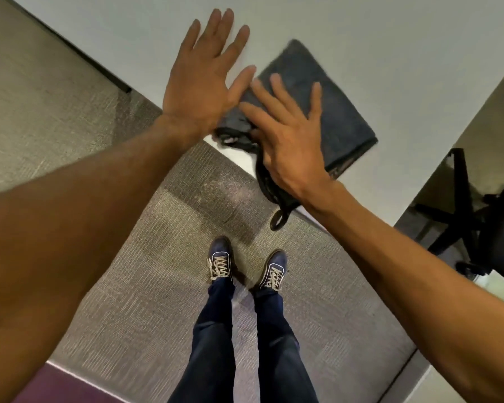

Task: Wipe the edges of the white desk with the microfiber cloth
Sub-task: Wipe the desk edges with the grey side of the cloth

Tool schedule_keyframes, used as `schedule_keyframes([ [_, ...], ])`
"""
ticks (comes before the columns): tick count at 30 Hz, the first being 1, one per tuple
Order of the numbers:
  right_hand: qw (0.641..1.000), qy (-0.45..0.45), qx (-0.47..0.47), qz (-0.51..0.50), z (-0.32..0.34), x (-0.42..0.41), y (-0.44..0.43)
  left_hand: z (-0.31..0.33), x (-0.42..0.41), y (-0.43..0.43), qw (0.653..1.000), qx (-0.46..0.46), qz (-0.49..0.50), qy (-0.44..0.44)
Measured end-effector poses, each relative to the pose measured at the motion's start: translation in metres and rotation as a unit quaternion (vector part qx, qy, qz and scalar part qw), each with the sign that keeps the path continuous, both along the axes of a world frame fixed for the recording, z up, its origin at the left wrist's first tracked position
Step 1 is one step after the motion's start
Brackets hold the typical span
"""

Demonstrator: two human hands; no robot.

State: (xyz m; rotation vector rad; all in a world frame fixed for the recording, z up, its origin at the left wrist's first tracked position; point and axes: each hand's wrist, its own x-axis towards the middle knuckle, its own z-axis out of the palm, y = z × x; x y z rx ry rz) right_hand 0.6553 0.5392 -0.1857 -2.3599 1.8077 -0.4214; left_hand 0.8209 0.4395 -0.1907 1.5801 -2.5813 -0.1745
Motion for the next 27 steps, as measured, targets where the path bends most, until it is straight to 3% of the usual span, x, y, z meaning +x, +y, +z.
schedule_keyframes([
  [4, 0.989, -0.045, 0.015, 0.137, 0.002, -0.018, 0.066, -0.001, 0.002, 0.001, 0.999, 0.009, 0.011, 0.031],
  [7, 0.986, -0.045, 0.048, 0.154, 0.007, -0.071, 0.103, -0.003, 0.001, 0.001, 1.000, 0.006, 0.009, 0.023],
  [15, 0.993, -0.099, 0.049, 0.043, 0.006, -0.099, 0.069, -0.003, -0.001, 0.002, 0.999, 0.002, 0.011, 0.036],
  [20, 0.974, -0.179, 0.052, -0.132, 0.010, -0.098, 0.003, -0.002, -0.001, 0.003, 0.999, 0.000, 0.017, 0.035],
  [23, 0.963, -0.158, 0.040, -0.215, 0.009, -0.088, -0.029, -0.003, -0.001, 0.003, 0.999, -0.004, 0.012, 0.037],
  [27, 0.973, -0.153, 0.048, -0.165, 0.008, -0.060, -0.001, -0.002, 0.000, 0.004, 0.999, -0.009, 0.008, 0.034],
])
